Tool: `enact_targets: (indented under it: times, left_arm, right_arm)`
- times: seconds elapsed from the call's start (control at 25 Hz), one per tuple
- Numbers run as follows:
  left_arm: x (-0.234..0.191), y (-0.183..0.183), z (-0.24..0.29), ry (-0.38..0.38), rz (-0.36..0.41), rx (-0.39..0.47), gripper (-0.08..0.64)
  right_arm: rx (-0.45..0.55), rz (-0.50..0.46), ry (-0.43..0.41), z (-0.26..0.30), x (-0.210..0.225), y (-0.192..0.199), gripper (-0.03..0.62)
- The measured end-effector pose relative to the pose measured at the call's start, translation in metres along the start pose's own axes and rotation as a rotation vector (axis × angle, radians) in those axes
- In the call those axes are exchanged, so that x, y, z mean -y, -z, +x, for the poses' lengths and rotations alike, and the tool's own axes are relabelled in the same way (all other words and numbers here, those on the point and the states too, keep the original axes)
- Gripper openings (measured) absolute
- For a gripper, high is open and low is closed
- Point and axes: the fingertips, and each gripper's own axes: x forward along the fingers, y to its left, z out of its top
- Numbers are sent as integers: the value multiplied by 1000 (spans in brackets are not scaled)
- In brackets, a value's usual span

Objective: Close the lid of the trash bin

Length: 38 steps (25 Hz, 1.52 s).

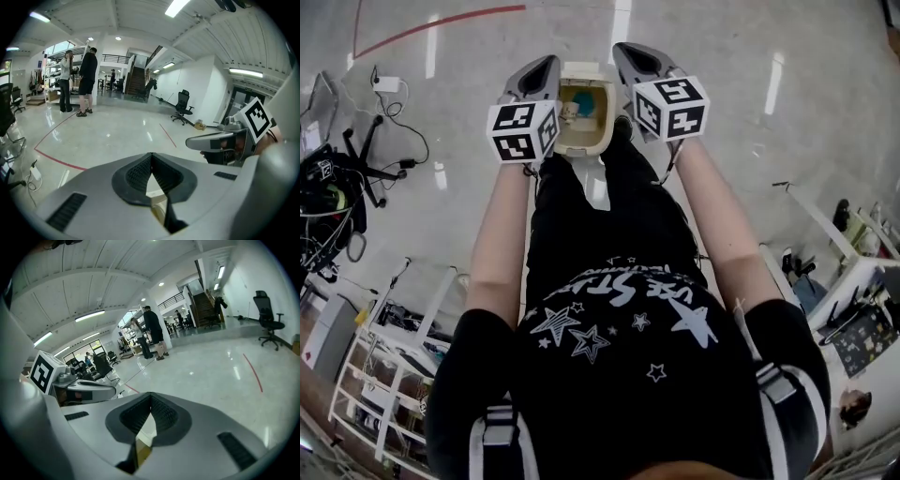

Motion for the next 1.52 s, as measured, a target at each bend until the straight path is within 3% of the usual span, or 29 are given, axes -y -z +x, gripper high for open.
enact_targets:
  times: [0.36, 0.72, 1.04, 1.32, 1.52]
  left_arm:
    - [-13, 32, 26, -8, -14, -58, 11]
    - [-32, 63, 35, 21, -16, -116, 11]
    - [-48, 72, 43, 17, -33, -135, 11]
    - [-43, 88, 46, 32, 2, -184, 11]
    - [-42, 94, 39, 45, -23, -177, 11]
  right_arm:
    - [-59, 13, -36, 34, 6, 29, 6]
    - [-118, 60, -9, 52, -2, 74, 6]
    - [-159, 90, 27, 64, 2, 92, 5]
    - [-201, 90, 18, 66, 1, 105, 6]
    - [-195, 109, 20, 63, -5, 111, 6]
